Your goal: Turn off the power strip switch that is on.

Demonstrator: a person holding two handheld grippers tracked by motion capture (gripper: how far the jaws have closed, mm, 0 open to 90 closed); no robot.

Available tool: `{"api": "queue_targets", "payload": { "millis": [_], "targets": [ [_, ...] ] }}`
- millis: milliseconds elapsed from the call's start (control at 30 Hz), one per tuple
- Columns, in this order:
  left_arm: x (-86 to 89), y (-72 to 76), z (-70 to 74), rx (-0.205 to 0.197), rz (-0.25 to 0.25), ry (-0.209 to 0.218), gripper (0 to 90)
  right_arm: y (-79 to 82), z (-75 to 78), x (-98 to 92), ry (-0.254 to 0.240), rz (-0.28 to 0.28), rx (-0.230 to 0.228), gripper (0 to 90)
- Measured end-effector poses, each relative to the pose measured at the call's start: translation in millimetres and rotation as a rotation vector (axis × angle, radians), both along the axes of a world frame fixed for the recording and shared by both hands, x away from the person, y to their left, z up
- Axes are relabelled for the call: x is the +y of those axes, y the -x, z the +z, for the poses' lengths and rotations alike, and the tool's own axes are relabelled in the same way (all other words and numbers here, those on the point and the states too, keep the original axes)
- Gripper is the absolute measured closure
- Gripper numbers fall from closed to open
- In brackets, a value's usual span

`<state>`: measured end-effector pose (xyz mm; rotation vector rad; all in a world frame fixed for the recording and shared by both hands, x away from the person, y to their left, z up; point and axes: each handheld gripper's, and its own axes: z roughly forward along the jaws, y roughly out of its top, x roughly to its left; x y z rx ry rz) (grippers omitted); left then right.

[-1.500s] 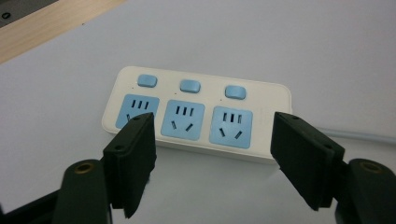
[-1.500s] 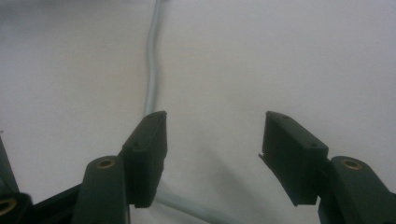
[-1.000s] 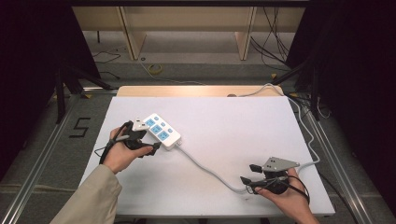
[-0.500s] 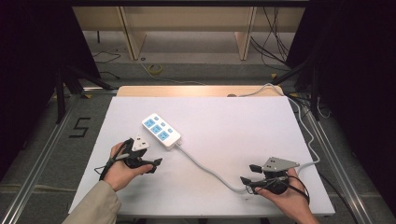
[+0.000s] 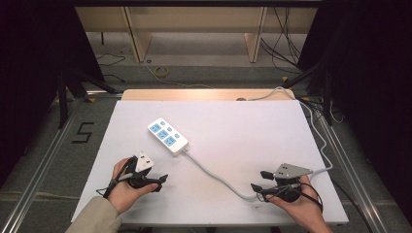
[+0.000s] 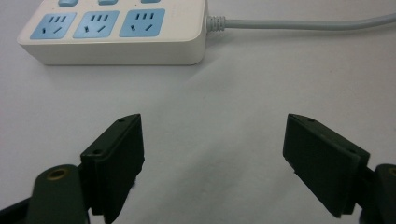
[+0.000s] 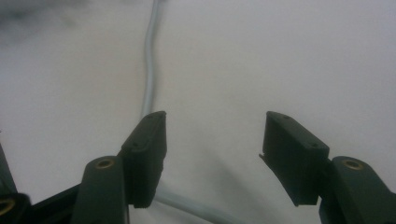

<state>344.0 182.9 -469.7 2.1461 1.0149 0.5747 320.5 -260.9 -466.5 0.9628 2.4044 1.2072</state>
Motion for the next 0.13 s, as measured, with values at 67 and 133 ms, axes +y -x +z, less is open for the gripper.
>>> {"api": "queue_targets", "payload": {
  "millis": [67, 133],
  "targets": [
    [1.2, 0.1, -1.1, -0.006, 0.017, -0.002, 20.3, 0.3, 0.1, -0.1, -0.001, -0.001, 0.0, 40.8],
    [3.2, -0.4, -3.5, -0.006, 0.041, -0.007, 19.5, 0.5, -0.1, -0.5, -0.001, -0.002, 0.0, 40.8]
  ]
}}
